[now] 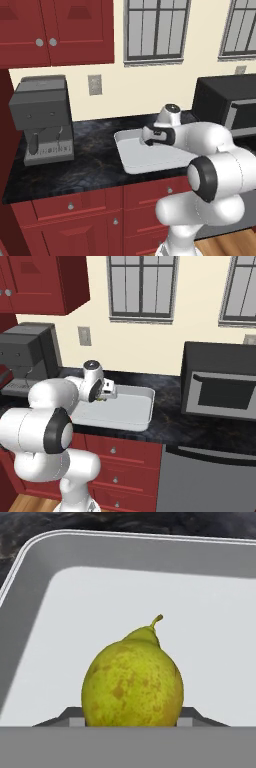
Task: Pick the pear and banana from the fridge and place them inside the tupperware on the counter.
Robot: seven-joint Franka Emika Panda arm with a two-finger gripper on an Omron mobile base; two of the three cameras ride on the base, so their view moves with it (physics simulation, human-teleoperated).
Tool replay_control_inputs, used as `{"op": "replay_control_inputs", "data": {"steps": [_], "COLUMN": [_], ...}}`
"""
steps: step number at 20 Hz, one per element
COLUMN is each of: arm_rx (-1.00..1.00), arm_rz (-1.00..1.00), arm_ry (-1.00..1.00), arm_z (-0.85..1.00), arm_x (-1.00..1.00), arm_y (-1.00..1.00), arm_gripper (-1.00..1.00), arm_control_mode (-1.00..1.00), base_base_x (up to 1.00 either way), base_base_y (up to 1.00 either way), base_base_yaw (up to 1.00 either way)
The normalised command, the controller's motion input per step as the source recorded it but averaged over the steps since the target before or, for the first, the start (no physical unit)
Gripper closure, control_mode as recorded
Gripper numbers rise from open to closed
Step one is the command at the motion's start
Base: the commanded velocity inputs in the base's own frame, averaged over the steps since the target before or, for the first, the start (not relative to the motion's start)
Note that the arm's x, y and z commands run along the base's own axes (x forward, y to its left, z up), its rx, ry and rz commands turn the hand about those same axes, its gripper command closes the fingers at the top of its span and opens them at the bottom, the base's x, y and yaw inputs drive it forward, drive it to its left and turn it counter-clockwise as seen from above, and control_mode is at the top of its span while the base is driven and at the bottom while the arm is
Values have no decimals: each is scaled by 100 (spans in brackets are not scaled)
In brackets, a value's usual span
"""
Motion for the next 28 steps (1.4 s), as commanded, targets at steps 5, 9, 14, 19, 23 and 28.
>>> {"op": "replay_control_inputs", "data": {"steps": [5, 9, 14, 19, 23, 28], "arm_rx": [-3, -1, 0, 0, 0, 0], "arm_rz": [0, 0, 0, 0, 0, 0], "arm_ry": [-19, -8, 7, 16, 7, 0], "arm_z": [-69, -44, 3, 24, 27, 30], "arm_x": [5, 2, 16, 15, 11, -30], "arm_y": [0, 0, 0, 0, 0, 0], "arm_gripper": [100, 100, -100, -100, -100, -100], "arm_control_mode": [-100, -100, -100, -100, -100, -100], "base_base_x": [0, 0, 0, 0, 0, 0], "base_base_y": [0, 0, 0, 0, 0, 0], "base_base_yaw": [0, 0, 0, 0, 0, 0]}}
